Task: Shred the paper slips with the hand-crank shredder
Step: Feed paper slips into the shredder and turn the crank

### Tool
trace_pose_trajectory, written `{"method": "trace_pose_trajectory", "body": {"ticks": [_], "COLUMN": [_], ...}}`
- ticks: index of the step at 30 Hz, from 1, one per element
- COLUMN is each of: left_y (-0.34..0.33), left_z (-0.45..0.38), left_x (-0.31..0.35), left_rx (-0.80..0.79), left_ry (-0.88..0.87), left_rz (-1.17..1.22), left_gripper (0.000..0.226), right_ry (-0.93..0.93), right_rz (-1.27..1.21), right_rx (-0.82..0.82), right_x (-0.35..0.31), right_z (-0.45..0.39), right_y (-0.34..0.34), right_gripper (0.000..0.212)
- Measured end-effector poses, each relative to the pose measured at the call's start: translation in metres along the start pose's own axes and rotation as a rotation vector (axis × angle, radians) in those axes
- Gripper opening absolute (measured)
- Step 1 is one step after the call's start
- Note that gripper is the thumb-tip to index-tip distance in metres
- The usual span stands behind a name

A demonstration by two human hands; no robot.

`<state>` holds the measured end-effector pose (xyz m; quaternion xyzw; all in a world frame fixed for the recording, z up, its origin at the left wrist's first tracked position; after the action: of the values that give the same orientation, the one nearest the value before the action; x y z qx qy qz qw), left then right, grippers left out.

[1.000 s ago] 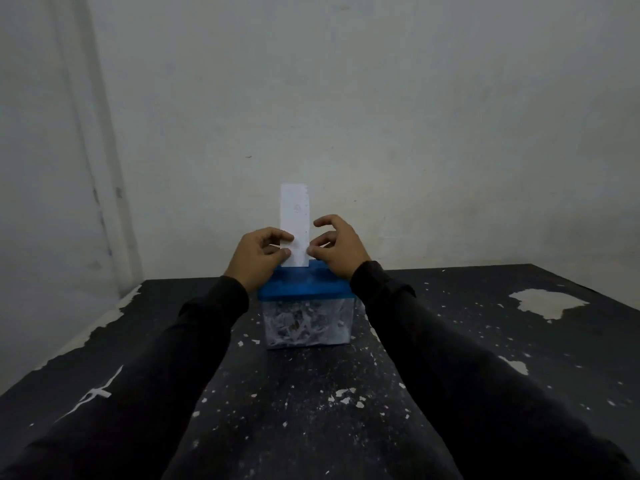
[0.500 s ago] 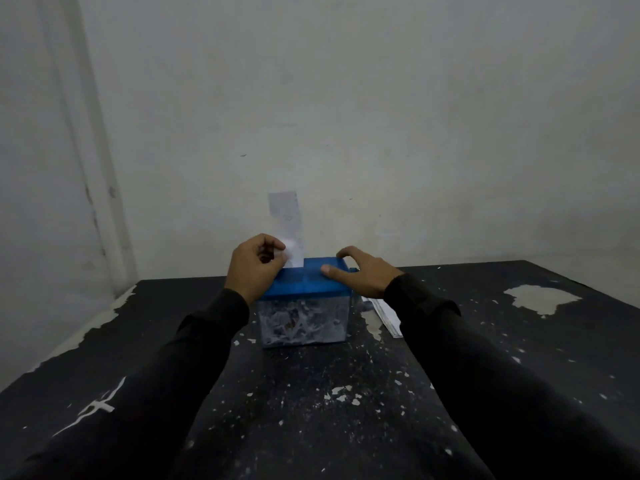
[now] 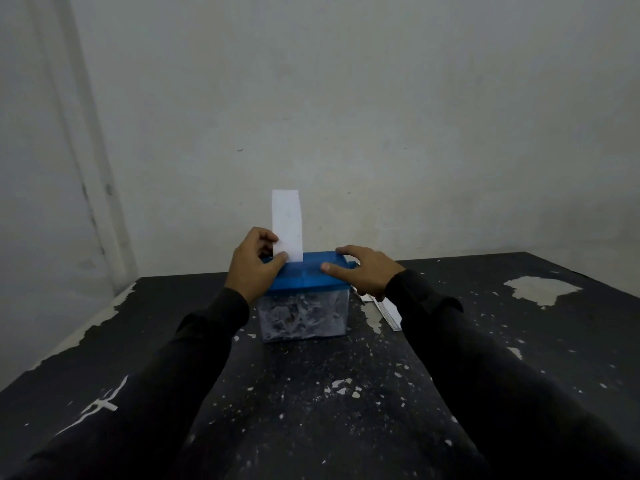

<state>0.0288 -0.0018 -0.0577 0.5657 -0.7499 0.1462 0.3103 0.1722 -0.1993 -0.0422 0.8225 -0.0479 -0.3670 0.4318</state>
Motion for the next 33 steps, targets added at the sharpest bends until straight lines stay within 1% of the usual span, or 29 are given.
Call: {"method": "trace_pose_trajectory", "body": {"ticks": [1,3,4,7,8,11,13,14,16,19,23,25,27,28,29,30,32,33], "left_y": [0.000,0.000,0.000,0.000,0.000,0.000,-0.001,-0.001,-0.002,-0.001,-0.004,-0.005,-0.008,-0.009,-0.009,-0.009,-0.008,-0.007], "left_z": [0.000,-0.002,-0.003,-0.004,-0.004,-0.005,-0.006,-0.006,-0.005,-0.004,-0.002,-0.002,-0.002,-0.002,-0.001,-0.001,-0.001,-0.001], "left_x": [0.000,0.000,0.000,-0.002,-0.002,-0.003,-0.003,-0.003,-0.002,-0.002,-0.007,-0.009,-0.011,-0.012,-0.011,-0.011,-0.011,-0.012], "left_rx": [-0.003,-0.018,-0.027,-0.049,-0.055,-0.075,-0.090,-0.096,-0.101,-0.108,-0.148,-0.175,-0.208,-0.226,-0.243,-0.252,-0.246,-0.242], "left_ry": [0.009,0.018,0.024,0.033,0.036,0.052,0.054,0.052,0.052,0.068,0.096,0.134,0.149,0.140,0.129,0.119,0.123,0.119], "left_rz": [0.007,0.003,0.000,-0.016,-0.023,-0.043,-0.043,-0.034,-0.021,-0.004,0.005,-0.017,-0.055,-0.069,-0.056,-0.036,0.003,0.010], "left_gripper": [0.025,0.028,0.028,0.028,0.028,0.028,0.028,0.029,0.031,0.040,0.059,0.053,0.033,0.023,0.017,0.015,0.010,0.005], "right_ry": [0.019,-0.025,-0.058,-0.089,-0.079,-0.021,0.016,0.025,0.024,-0.050,-0.226,-0.287,-0.313,-0.324,-0.341,-0.350,-0.297,-0.229], "right_rz": [-0.011,-0.180,-0.271,-0.435,-0.464,-0.488,-0.508,-0.522,-0.496,-0.463,-0.517,-0.471,-0.425,-0.441,-0.466,-0.479,-0.411,-0.351], "right_rx": [-0.079,-0.238,-0.266,-0.215,-0.205,-0.187,-0.134,-0.103,-0.045,0.020,0.082,0.104,0.142,0.168,0.192,0.215,0.288,0.356], "right_x": [0.004,0.017,0.025,0.041,0.041,0.040,0.039,0.037,0.032,0.026,0.029,0.035,0.045,0.049,0.053,0.056,0.053,0.050], "right_z": [0.002,0.005,0.007,0.009,0.010,0.012,0.010,0.007,-0.004,-0.025,-0.045,-0.049,-0.048,-0.046,-0.045,-0.042,-0.040,-0.039], "right_y": [0.004,0.014,0.019,0.029,0.029,0.031,0.034,0.037,0.041,0.038,0.019,0.004,-0.011,-0.018,-0.024,-0.028,-0.029,-0.026], "right_gripper": [0.087,0.091,0.087,0.055,0.048,0.036,0.029,0.030,0.041,0.052,0.049,0.048,0.040,0.037,0.036,0.037,0.038,0.037]}}
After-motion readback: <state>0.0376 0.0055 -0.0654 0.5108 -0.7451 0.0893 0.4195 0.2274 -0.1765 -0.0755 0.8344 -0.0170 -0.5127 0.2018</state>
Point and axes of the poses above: each hand's wrist, its own z-axis away from the middle knuckle, its own y-axis out of the back of the hand, x = y × z, the point moved 2 cm from there along -z, towards the middle knuckle, and after that the axes turned 14 degrees about x, right-handed, at the moved point
